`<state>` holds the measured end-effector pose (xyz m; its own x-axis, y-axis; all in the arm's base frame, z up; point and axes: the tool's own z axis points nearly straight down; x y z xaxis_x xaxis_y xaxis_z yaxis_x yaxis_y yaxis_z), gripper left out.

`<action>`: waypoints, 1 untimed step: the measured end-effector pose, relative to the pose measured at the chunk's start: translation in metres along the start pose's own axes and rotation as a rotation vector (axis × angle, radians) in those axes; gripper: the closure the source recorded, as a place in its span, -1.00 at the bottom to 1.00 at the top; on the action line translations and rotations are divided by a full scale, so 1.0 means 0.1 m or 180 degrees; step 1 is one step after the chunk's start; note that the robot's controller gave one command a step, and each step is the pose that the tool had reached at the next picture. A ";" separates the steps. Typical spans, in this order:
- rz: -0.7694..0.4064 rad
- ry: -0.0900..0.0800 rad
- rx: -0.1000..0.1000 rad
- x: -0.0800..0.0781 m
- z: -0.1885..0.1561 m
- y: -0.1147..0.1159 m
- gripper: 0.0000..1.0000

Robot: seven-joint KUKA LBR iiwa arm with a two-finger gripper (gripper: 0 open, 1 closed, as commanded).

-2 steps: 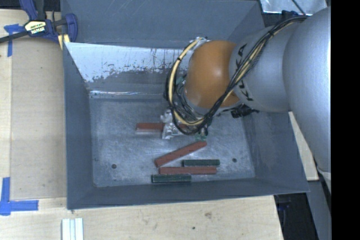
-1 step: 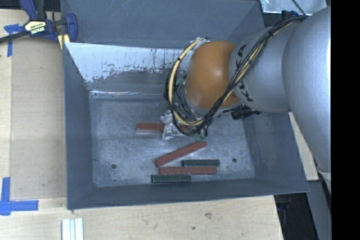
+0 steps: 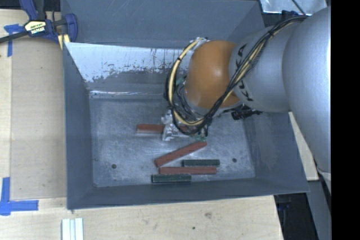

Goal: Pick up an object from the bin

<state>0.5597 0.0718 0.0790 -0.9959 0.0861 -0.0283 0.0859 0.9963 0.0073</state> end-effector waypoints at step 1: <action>-0.0014 0.0052 0.0013 0.02 -0.04 -0.01 1.00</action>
Offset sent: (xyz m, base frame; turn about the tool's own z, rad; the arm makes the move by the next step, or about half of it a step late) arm 0.0001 0.0001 0.0190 -0.0001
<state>0.5578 0.0714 0.0828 -0.9966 0.0816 -0.0119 0.0816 0.9967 0.0032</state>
